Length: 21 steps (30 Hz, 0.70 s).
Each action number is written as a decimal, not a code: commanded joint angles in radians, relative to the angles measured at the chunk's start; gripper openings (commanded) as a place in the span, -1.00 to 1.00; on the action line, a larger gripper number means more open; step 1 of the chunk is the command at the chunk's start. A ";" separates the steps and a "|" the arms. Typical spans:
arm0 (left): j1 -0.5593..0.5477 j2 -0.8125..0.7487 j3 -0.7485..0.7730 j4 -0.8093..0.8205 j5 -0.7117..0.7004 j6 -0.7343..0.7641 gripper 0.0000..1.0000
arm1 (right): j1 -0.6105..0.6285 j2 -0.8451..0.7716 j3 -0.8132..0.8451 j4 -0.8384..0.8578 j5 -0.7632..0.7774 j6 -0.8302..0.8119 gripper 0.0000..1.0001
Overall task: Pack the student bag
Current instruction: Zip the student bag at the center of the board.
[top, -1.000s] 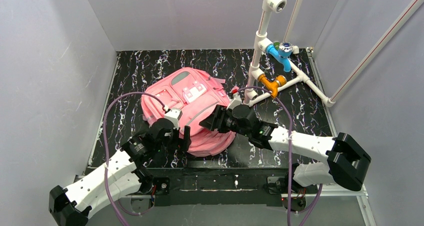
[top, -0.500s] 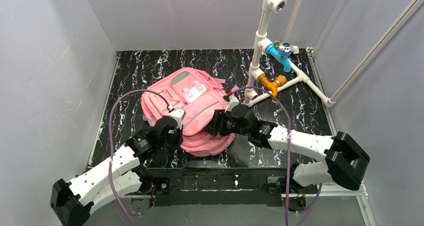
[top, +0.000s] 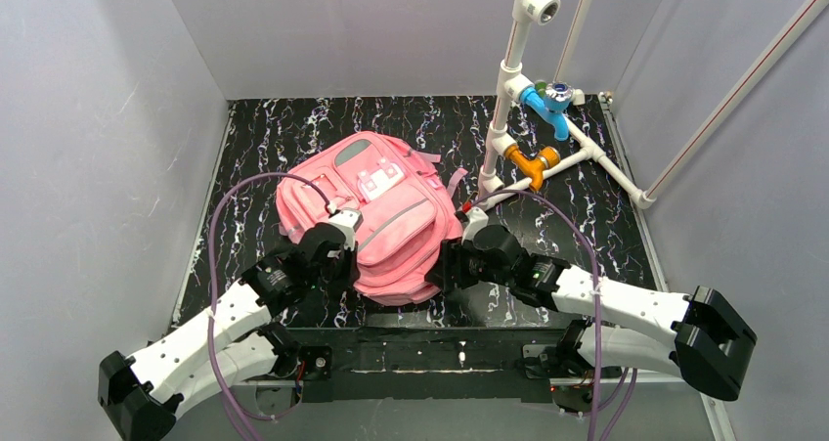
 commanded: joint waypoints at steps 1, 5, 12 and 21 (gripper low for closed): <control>0.002 -0.012 0.085 -0.138 -0.146 -0.083 -0.20 | -0.006 -0.048 -0.004 0.084 0.060 0.029 0.53; 0.004 -0.058 0.150 -0.173 -0.198 -0.069 0.43 | 0.045 -0.008 0.068 0.061 0.053 0.008 0.50; 0.162 -0.013 0.228 -0.142 -0.203 -0.156 0.60 | 0.331 0.126 0.198 0.118 0.428 0.085 0.52; 0.545 0.099 0.267 -0.094 0.183 -0.277 0.57 | 0.493 0.496 0.524 0.107 0.768 0.067 0.16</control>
